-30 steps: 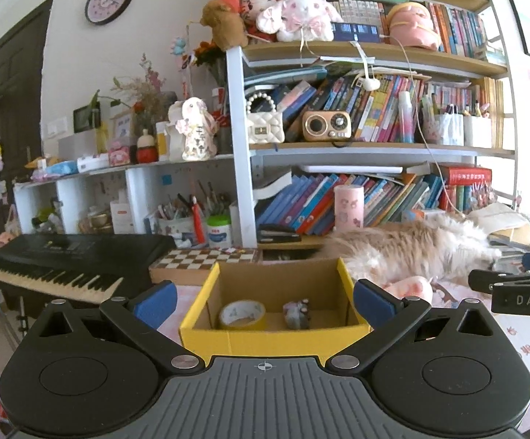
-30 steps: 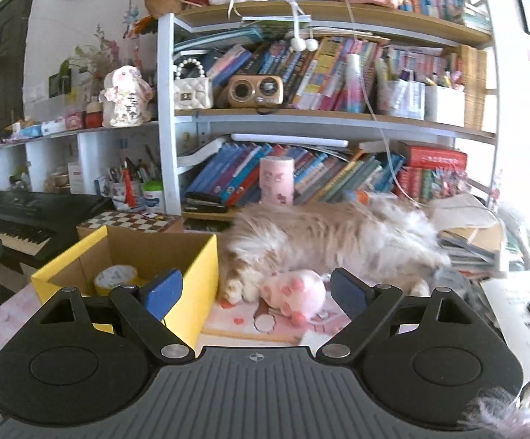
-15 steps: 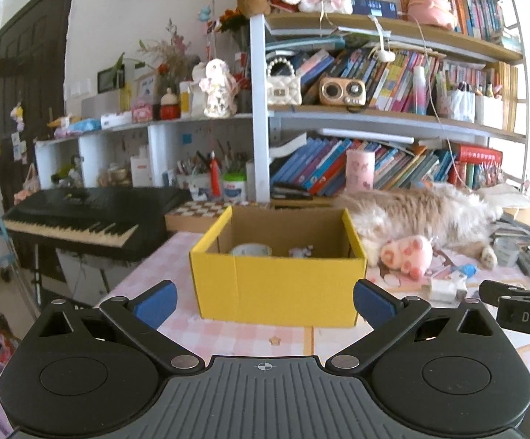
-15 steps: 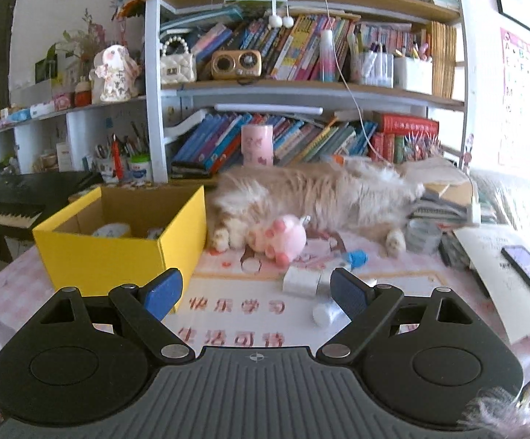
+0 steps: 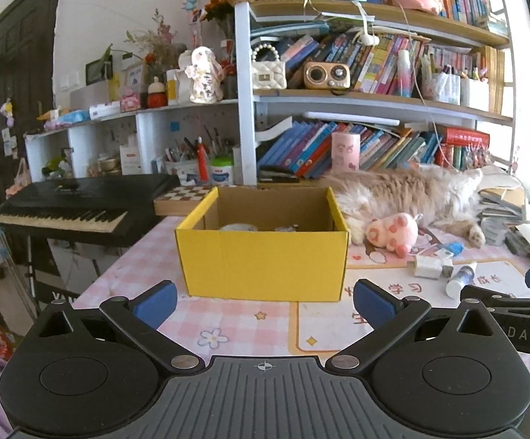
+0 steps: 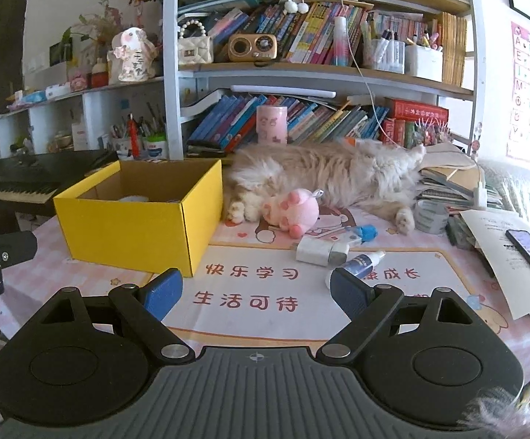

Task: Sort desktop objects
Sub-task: 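Lift both tools out of the yellow box and back away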

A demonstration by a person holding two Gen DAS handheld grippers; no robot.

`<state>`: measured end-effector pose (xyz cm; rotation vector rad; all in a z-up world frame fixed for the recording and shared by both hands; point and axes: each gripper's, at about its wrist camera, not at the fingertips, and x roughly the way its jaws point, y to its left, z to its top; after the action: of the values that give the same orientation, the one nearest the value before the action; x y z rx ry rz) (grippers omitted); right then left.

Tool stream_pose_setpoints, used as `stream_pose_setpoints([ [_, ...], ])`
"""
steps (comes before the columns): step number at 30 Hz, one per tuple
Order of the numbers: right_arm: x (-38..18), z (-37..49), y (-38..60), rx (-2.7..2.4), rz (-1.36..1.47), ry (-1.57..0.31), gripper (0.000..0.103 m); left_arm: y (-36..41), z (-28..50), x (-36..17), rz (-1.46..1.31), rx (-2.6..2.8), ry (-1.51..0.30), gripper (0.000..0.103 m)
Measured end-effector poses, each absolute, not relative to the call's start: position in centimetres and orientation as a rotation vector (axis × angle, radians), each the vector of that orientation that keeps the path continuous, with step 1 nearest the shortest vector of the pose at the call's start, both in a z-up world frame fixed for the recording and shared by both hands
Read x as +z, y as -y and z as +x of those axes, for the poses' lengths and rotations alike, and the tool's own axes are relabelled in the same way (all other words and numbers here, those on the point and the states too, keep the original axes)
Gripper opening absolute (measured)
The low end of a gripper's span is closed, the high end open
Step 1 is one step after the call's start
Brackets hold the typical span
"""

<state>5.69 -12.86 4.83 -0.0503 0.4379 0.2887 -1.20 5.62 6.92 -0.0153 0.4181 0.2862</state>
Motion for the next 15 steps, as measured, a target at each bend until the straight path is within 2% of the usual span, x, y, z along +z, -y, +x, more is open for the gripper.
stream_pose_setpoints([
  [15, 3.7, 4.4, 14.9, 0.192, -0.079, -0.497, 0.087, -4.1, -0.4, 5.3, -0.011, 0.172, -0.484, 0.103],
])
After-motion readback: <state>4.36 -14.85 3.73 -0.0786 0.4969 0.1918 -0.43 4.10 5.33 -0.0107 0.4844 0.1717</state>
